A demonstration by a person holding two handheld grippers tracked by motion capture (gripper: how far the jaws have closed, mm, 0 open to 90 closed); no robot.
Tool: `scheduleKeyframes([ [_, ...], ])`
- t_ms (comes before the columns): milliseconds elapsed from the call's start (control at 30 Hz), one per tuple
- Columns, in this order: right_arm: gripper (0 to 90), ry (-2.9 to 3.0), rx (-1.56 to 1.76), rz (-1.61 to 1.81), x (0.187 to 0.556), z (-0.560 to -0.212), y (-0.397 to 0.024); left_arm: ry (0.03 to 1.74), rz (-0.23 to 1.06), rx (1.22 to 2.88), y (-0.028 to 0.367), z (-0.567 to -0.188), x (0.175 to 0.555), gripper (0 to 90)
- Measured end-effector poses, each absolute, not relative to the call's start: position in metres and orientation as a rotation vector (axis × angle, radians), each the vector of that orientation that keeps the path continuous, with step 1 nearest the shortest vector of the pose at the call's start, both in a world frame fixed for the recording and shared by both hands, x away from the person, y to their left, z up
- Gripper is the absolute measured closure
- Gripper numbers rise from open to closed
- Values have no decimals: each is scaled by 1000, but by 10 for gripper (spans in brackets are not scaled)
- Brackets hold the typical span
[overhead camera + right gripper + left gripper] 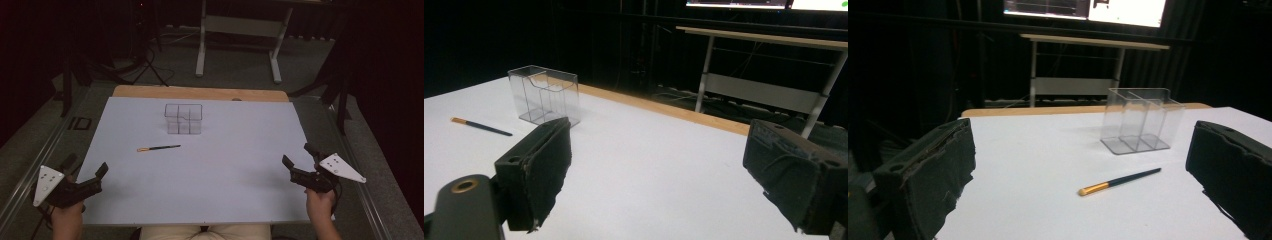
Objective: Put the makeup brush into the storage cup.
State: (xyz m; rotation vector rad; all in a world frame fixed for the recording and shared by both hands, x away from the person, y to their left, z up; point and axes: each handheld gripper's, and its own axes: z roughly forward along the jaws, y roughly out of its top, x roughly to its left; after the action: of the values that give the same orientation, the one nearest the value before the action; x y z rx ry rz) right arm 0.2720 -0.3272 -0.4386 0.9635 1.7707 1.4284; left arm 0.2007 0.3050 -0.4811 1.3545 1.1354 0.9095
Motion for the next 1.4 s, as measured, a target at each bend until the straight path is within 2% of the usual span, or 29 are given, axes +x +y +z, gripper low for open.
scheduleKeyframes([
  [200, 120, 1777, 953, 1414, 268, -437, -326, 1107, 891, 1365, 302, -478, 201, 6],
  [800, 120, 1774, 958, 1404, 266, -437, -326, 1013, 733, 1509, 294, -466, 223, 6],
  [1400, 121, 1789, 952, 1400, 267, -438, -323, 925, 636, 1637, 289, -432, 259, 6],
])
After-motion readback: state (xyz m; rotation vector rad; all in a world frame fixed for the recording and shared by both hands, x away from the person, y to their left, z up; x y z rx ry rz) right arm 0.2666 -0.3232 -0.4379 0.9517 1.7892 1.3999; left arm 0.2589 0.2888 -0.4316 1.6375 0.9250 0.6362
